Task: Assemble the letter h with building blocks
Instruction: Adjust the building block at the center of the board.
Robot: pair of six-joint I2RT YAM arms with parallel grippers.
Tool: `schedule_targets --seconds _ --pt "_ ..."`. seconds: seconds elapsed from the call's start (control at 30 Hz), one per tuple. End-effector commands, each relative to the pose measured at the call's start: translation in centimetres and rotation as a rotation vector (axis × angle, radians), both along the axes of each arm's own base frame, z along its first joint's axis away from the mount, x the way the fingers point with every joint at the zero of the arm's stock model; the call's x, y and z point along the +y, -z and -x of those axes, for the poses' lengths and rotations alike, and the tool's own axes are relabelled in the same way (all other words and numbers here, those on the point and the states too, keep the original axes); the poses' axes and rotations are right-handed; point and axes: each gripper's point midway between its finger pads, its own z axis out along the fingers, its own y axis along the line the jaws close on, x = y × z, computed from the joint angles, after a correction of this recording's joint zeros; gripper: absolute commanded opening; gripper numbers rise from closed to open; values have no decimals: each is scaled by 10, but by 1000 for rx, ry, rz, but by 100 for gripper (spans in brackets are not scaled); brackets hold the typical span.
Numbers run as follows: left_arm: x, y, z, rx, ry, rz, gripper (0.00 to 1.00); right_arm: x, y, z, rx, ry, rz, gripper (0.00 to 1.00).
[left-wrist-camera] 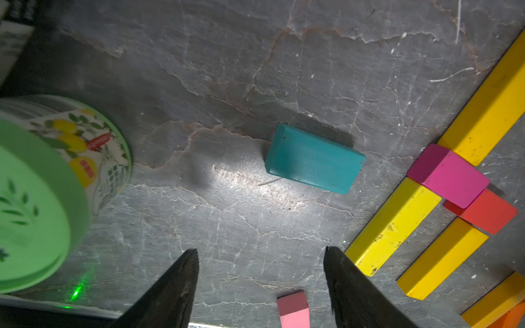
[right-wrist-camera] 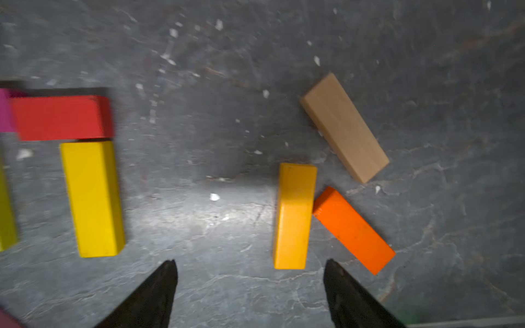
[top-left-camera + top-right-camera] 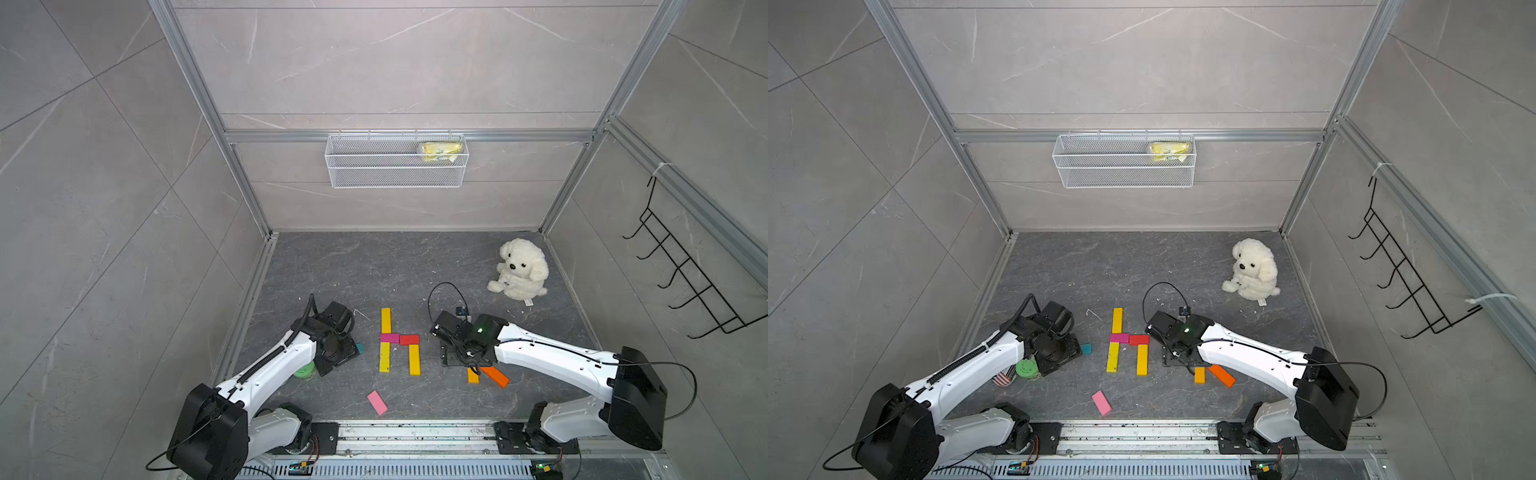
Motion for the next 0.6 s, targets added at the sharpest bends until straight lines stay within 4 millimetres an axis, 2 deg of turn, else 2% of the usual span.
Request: schedule_targets --seconds 0.0,0.1,0.17,0.33,0.47,0.57 --pt "-10 -27 -20 -95 11 37 74 -15 20 10 72 82 -58 79" --pt "-6 -43 -29 -149 17 8 73 -19 39 12 107 99 -80 74" --pt "-2 -52 -33 -176 27 -17 73 -14 50 14 130 87 -110 71" --pt "1 -61 -39 -203 38 -46 73 -8 79 20 159 101 -222 62" --pt "2 -61 -40 -203 40 -53 73 -14 87 26 180 103 -206 60" --pt "2 -63 -42 -211 41 -56 73 -14 87 24 185 103 -185 48"
